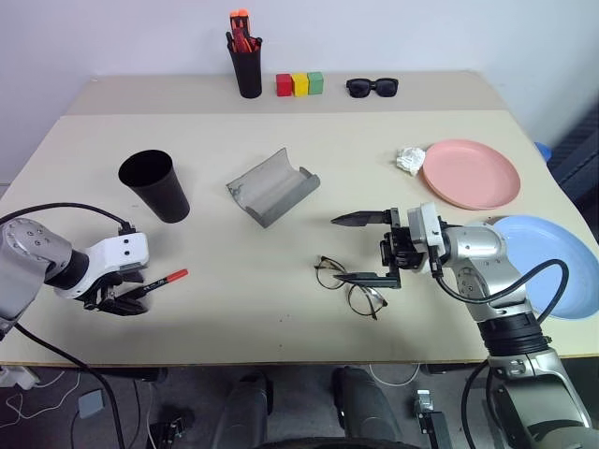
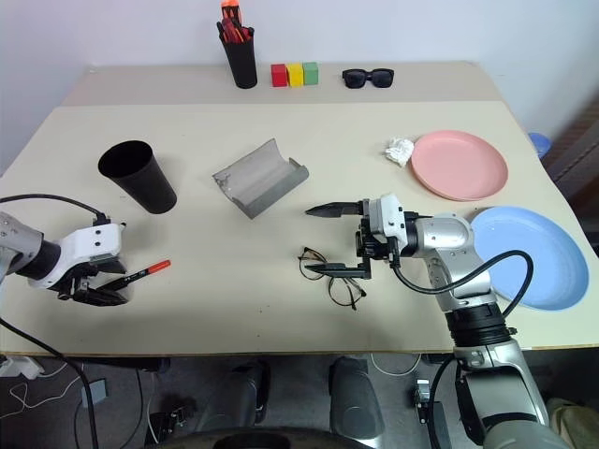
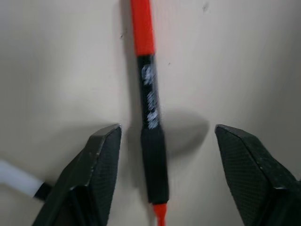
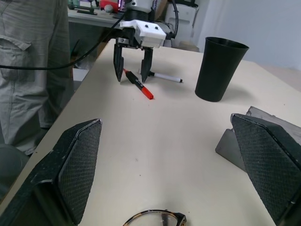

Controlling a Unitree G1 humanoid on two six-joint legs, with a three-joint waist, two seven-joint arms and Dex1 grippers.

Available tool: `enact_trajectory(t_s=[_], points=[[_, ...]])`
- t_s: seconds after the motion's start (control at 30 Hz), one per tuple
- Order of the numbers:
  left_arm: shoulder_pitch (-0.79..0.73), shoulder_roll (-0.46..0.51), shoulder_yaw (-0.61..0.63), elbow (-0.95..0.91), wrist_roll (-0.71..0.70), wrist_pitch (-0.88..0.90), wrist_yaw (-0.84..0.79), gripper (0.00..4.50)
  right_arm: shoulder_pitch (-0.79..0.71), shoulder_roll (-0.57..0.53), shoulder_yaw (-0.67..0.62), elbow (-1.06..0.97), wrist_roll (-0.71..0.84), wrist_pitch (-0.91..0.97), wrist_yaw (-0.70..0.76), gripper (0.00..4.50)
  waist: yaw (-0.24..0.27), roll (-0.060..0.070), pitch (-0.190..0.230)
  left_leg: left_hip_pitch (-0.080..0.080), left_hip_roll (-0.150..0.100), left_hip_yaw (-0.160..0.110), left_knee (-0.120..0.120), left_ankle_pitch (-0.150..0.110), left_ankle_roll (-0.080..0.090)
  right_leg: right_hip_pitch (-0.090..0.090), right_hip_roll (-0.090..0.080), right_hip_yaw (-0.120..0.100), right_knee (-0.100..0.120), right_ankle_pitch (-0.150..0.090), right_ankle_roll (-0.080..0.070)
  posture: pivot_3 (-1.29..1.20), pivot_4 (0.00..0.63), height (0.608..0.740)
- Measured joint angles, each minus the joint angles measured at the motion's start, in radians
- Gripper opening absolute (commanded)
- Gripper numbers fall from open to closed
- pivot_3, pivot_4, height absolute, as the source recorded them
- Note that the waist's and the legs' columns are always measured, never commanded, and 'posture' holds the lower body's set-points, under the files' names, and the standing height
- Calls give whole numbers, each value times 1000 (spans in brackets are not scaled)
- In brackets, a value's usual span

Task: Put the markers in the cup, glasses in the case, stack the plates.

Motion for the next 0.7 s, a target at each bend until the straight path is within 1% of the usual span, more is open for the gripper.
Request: enact_trajectory(t_s=[0.03, 0.17, 0.2, 0.33, 0.4, 0.5, 0.6, 0.7], points=[[-5, 0, -6, 2, 17, -4, 2, 2489, 0, 1, 0, 0, 0, 0, -1, 4500, 0, 0, 0, 0, 0, 0, 0, 0, 0, 0, 0, 0, 0, 0, 0, 0, 150, 740], [-27, -3, -28, 9, 56, -7, -3, 465, 1, 0, 0, 0, 0, 0, -10, 4500, -3, 0, 0, 0, 0, 0, 0, 0, 0, 0, 0, 0, 0, 0, 0, 0, 150, 740], [-30, -7, -28, 10, 60, -7, -5, 42, 1, 0, 0, 0, 0, 0, -11, 4500, -3, 0, 0, 0, 0, 0, 0, 0, 0, 0, 0, 0, 0, 0, 0, 0, 150, 740], [-28, -23, -18, 2, 68, -10, 10, 42, 7, -2, -1, 0, 0, 0, -22, 4500, 0, 0, 0, 0, 0, 0, 0, 0, 0, 0, 0, 0, 1, 0, 0, 0, 150, 740], [0, -40, 20, -23, 52, -9, 23, 42, 9, -2, -1, -2, 0, 0, -24, 4500, 2, 0, 0, 0, 0, 0, 1, 0, 0, 0, 0, 0, 2, 0, 0, 0, 150, 740], [54, -116, 105, -119, -19, -50, 64, 42, 11, -2, -3, -5, 1, 0, -30, 4500, 4, 0, 0, 0, 0, 0, 1, 0, 0, 1, 0, 0, 1, 0, 0, 0, 150, 740], [51, -260, 174, -223, -64, -100, 181, 42, 9, 13, -11, -2, 10, 1, -49, 4500, 6, -1, 0, -1, 0, -1, 3, 0, 0, 1, 0, 0, 1, 0, 0, 0, 150, 740], [14, -310, 189, -289, -81, -92, 246, 42, 3, 25, -25, 14, 23, 2, -64, 4500, 1, -1, 0, 0, 0, -1, 4, 0, 0, 1, 0, 0, 2, 0, 0, 0, 150, 740]])
